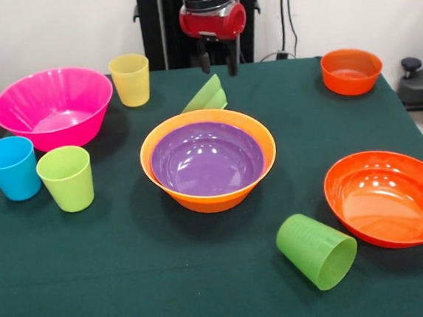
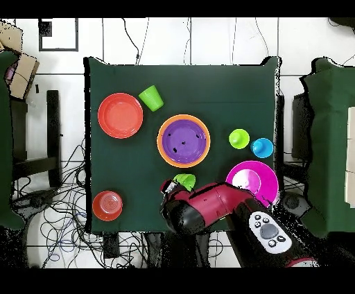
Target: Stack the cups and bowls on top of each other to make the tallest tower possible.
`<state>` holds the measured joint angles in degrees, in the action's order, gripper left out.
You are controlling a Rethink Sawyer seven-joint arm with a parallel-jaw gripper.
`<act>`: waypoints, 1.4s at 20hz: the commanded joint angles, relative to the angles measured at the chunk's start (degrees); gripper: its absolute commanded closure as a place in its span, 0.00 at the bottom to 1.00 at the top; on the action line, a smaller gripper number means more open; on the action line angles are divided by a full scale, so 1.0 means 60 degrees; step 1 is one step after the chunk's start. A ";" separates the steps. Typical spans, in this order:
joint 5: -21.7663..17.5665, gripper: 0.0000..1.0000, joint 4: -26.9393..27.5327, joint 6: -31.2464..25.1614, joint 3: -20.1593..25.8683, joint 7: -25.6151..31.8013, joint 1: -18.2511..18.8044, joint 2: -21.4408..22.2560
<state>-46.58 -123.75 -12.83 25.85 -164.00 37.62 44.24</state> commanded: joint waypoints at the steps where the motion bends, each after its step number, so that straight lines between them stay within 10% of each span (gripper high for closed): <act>1: -0.1290 0.00 0.0383 0.0620 -0.0342 0.0799 -0.0500 -0.0885; 13: -0.2211 0.00 0.1220 0.2092 -0.1842 0.0214 -0.1365 -0.2097; 28: -0.1766 0.00 0.0617 0.1156 -0.0517 0.1124 0.0100 -0.1578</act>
<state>-55.93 -122.04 -2.42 17.95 -164.00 37.40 34.47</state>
